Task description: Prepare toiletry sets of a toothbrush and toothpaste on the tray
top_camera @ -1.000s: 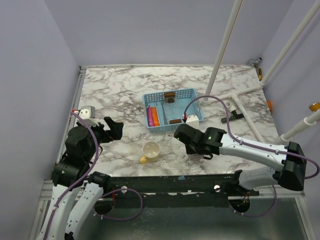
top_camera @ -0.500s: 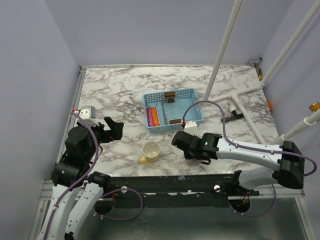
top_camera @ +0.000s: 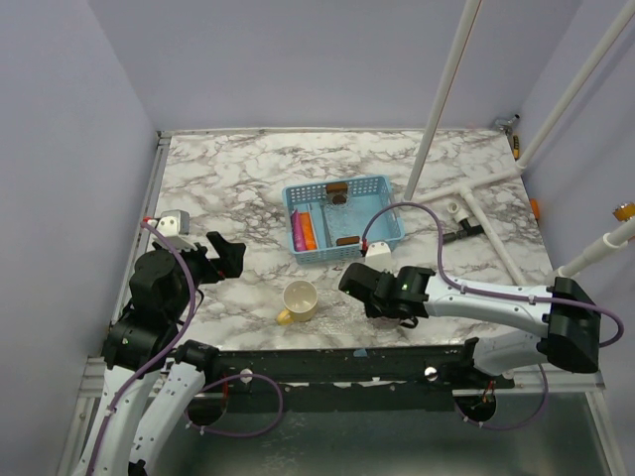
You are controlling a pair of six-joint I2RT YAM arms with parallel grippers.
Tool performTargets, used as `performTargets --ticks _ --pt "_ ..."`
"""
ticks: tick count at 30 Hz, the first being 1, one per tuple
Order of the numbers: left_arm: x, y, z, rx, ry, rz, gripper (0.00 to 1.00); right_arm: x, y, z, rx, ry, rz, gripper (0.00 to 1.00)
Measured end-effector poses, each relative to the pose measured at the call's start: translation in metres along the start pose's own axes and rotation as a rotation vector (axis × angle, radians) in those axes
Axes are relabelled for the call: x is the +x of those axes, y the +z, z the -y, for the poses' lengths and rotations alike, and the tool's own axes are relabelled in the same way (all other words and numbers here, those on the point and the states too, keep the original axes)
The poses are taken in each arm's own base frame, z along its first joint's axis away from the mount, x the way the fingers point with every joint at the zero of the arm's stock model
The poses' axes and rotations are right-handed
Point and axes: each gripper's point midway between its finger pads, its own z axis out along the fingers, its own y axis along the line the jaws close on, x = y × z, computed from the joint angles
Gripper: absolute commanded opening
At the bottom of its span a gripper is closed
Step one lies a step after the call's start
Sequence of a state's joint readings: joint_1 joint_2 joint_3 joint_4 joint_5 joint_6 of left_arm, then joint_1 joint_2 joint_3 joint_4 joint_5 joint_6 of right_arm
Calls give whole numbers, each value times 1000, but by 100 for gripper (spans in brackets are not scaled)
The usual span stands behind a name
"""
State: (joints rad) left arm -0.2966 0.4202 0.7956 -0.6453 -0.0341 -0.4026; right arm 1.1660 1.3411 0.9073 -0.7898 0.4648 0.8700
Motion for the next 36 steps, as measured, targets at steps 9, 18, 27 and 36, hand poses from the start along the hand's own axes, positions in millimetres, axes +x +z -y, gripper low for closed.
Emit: performTargets --ticks 9,18,27,36 --pt "0 0 0 0 0 0 99 -1 4 0 13 10 12 21" --pt "0 0 0 0 0 0 99 -4 4 -1 13 12 22 39" --pt "0 0 0 0 0 0 99 -41 -20 -12 -6 33 106 50" --pt "0 0 1 6 0 -2 99 -106 -57 -26 -37 14 259 52"
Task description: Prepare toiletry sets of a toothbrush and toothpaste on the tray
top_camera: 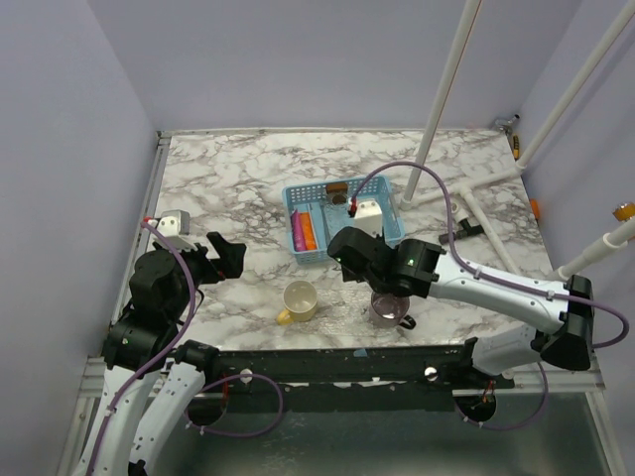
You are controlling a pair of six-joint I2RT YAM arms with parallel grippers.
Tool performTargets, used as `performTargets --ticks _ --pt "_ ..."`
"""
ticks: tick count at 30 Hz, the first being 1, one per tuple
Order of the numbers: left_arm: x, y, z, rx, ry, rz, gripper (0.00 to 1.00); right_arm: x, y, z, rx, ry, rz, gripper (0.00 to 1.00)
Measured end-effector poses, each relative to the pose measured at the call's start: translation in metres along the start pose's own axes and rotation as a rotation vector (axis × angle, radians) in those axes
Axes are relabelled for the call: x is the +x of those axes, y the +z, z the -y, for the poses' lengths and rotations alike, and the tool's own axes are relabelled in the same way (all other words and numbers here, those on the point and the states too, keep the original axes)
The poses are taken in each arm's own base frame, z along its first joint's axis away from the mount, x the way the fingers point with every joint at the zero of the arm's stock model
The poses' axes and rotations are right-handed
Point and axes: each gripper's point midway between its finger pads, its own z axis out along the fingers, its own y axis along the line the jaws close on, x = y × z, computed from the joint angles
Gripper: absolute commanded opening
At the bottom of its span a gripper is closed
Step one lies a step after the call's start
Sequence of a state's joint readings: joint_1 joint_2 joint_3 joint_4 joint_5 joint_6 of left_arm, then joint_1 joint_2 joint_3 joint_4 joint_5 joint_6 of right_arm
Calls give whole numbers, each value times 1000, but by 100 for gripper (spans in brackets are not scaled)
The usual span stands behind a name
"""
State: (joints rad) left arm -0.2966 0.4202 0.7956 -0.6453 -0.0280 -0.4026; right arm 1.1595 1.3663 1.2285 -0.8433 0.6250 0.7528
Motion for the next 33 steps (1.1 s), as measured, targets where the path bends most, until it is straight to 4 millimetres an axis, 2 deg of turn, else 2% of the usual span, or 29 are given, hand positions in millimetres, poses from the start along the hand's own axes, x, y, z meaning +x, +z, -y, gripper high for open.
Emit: performTargets --ticks 3,8,17,24,28,33 --pt "0 0 0 2 0 -1 99 -22 4 -5 6 -13 35 52" --pt "0 0 1 6 0 -3 99 -46 26 0 51 -42 52 51" --pt "2 1 2 8 1 -9 99 -86 84 40 125 -7 31 52" --pt "3 2 1 6 3 -16 99 -79 130 49 103 16 -48 52" --pt "3 3 1 5 3 -21 99 -73 151 48 94 16 -90 52" --pt "4 4 1 3 3 -24 99 -74 174 45 82 28 -109 52"
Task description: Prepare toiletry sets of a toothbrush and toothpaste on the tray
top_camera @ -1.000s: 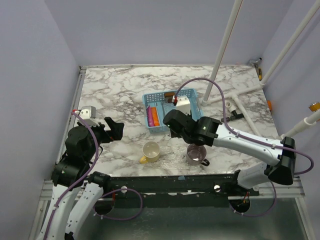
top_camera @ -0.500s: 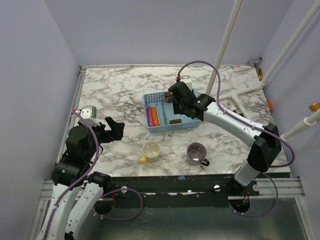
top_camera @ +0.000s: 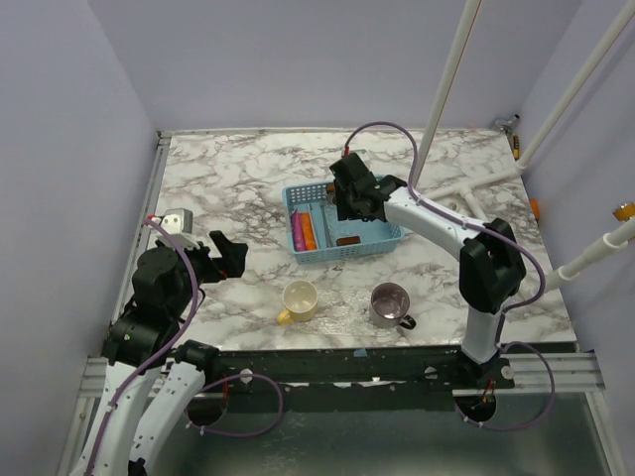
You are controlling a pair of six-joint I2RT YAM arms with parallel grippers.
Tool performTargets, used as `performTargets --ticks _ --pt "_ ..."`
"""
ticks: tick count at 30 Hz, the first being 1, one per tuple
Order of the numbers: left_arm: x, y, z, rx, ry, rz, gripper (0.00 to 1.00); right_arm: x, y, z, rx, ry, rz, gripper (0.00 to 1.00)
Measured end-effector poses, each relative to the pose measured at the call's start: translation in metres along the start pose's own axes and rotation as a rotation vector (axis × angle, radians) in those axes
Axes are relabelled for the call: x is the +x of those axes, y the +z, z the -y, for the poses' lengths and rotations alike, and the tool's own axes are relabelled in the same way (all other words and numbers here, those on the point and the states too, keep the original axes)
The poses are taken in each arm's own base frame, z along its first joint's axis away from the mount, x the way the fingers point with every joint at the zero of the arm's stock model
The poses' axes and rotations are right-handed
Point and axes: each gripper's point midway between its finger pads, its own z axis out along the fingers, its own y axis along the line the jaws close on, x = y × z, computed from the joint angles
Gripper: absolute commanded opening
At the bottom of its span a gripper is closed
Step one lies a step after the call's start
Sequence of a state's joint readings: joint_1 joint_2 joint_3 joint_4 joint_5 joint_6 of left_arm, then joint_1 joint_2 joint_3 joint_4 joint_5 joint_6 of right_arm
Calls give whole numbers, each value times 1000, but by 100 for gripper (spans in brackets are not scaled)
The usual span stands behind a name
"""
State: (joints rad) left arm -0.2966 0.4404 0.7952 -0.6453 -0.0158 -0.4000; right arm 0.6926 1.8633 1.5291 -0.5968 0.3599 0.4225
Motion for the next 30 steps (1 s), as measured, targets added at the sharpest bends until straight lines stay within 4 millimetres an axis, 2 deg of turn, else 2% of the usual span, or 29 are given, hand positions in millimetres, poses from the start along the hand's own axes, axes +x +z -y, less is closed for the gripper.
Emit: performTargets --ticks 9,14,23,30 --pt "0 0 0 0 0 -1 99 -6 29 8 4 34 -18 51" --pt "0 0 0 0 0 -1 99 -1 40 11 11 38 -40 50" --pt "0 0 0 -1 0 -1 99 10 51 5 -14 32 -77 50" --pt "1 1 0 -1 0 -4 99 16 59 3 -26 31 -98 31"
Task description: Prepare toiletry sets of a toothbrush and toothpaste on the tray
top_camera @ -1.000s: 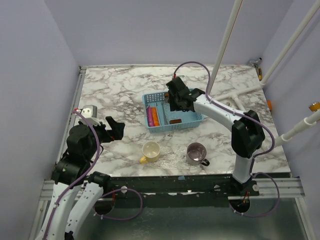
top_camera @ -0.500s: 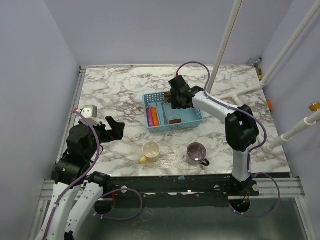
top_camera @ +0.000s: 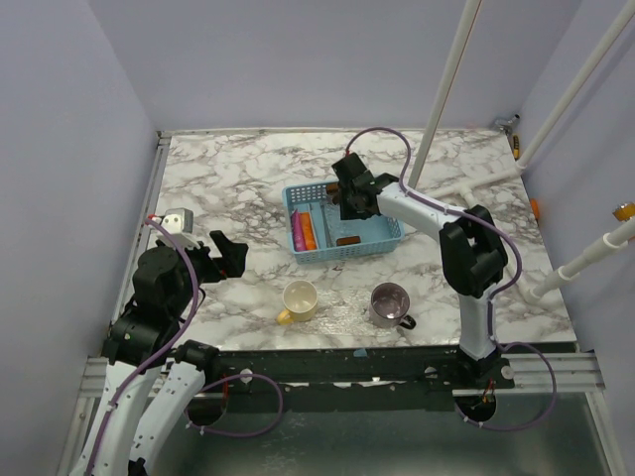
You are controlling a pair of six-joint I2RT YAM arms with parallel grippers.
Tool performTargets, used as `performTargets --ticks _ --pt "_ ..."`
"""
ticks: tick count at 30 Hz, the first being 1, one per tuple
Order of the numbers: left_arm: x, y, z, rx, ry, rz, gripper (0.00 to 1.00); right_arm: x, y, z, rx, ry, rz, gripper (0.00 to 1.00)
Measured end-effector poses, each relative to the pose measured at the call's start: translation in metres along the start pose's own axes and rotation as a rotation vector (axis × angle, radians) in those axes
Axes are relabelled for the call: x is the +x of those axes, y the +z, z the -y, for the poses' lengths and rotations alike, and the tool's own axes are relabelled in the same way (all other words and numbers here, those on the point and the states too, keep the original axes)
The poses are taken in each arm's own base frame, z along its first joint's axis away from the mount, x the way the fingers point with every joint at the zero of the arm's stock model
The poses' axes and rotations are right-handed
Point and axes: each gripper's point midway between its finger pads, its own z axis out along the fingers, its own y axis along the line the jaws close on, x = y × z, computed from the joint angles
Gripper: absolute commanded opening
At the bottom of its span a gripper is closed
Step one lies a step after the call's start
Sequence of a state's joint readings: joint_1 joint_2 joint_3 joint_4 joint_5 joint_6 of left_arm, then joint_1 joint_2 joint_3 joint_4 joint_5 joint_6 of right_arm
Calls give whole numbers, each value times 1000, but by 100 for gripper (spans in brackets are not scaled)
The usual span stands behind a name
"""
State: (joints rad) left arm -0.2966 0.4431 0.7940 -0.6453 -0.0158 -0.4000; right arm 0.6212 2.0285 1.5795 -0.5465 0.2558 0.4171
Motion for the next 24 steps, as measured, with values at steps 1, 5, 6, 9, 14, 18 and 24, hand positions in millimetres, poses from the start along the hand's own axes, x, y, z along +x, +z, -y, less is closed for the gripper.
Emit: performTargets --ticks 1,5,6,9,14,18,24 --pt "0 0 0 0 0 0 99 0 0 -1 -2 0 1 27" --pt "0 1 0 -1 0 -2 99 -1 0 -1 -9 2 1 6" --pt "0 1 0 -1 0 -3 99 -1 0 -2 -10 3 0 1" --pt "1 1 0 -2 0 -4 99 -1 0 -2 -12 3 0 1" --pt "1 1 0 -2 0 -5 99 -3 -2 -2 -13 2 1 1" --pt "1 1 0 -2 0 -5 99 -8 -6 -3 -14 3 5 1" --pt "1 1 0 -3 1 -7 99 -21 -20 -4 -24 3 31 1"
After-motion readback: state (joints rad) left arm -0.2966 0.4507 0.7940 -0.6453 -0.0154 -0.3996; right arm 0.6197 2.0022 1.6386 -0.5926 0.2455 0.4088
